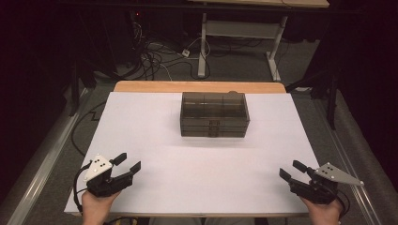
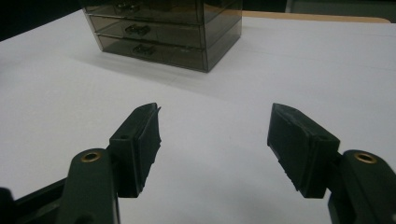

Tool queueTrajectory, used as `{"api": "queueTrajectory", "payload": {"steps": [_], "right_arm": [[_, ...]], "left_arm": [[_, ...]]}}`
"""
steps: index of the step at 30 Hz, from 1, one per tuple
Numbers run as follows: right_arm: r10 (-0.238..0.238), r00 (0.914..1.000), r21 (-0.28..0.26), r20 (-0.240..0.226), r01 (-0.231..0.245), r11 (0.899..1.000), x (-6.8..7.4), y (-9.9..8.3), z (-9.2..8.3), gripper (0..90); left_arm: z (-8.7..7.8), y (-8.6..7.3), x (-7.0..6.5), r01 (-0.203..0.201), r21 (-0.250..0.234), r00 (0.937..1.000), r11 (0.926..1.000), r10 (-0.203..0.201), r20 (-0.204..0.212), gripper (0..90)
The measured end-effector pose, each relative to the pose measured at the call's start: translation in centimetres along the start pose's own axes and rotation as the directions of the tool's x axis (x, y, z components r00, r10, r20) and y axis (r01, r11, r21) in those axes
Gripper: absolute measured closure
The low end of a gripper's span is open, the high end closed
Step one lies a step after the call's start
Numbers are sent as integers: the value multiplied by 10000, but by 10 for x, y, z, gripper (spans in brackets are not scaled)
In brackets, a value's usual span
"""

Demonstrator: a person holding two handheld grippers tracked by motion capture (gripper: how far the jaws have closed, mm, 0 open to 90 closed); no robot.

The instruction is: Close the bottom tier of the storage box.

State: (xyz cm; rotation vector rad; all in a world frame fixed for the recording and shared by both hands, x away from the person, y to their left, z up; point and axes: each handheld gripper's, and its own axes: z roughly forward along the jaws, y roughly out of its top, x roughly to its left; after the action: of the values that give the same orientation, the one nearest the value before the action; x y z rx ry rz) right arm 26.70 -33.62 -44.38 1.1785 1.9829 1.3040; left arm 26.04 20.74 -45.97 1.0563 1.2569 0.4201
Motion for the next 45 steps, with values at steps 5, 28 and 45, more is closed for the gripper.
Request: {"api": "queueTrajectory", "payload": {"steps": [5,28,45], "right_arm": [[61,10000,32,79,-61,10000,-3,-3,-3,344],[444,9970,-64,634,-441,9990,-16,-13,-8,330],[761,9939,202,794,-779,9968,-22,-20,-6,317]], "left_arm": [[-2,2,4,143,-109,9998,9998,-145,-109,346],[-9,5,23,318,-341,9975,9989,-339,-622,338],[-12,7,36,733,-384,9918,9966,-769,-1017,337]]}}
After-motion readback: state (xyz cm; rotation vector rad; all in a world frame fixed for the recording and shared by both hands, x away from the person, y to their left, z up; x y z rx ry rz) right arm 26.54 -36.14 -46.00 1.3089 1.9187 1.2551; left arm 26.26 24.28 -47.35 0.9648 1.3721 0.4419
